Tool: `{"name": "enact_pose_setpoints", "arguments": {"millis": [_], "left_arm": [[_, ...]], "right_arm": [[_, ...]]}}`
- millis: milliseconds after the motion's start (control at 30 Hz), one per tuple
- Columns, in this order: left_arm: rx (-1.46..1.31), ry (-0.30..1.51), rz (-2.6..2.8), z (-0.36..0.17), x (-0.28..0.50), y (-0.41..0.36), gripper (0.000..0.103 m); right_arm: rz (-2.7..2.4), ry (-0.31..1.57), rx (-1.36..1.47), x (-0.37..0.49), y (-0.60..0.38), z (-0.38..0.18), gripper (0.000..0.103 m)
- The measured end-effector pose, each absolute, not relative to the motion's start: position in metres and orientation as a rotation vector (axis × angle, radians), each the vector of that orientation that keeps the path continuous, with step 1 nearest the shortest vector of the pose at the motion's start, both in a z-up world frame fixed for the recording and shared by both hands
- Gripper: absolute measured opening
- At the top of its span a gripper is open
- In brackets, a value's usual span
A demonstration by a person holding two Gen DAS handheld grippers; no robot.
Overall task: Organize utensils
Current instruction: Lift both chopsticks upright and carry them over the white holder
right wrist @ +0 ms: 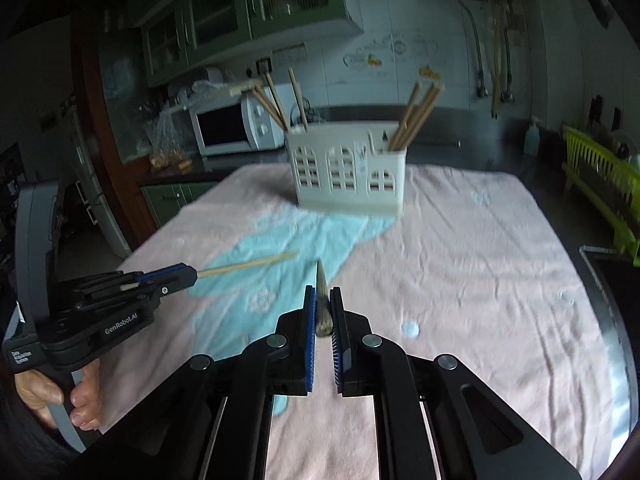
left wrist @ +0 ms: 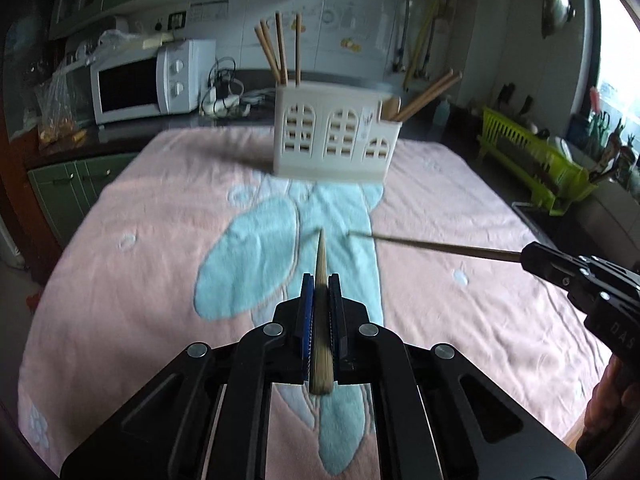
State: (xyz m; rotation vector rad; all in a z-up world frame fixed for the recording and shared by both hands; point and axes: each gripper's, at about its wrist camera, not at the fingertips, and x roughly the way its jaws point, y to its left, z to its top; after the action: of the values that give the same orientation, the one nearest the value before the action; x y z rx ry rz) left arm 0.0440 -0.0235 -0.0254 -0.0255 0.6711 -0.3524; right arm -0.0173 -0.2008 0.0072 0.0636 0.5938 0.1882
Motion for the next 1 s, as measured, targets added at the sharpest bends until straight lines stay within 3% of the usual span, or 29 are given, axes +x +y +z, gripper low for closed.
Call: {"name": "enact_pose_setpoints", "arguments": {"millis": [1000], "left_arm": [[-0.11,0.555,-0.448,0.053,0.099,-0.016,0.006]], "right_arm": [[0.31,0.482,0.009,0.045,-0.223,0.116,0.007]]}}
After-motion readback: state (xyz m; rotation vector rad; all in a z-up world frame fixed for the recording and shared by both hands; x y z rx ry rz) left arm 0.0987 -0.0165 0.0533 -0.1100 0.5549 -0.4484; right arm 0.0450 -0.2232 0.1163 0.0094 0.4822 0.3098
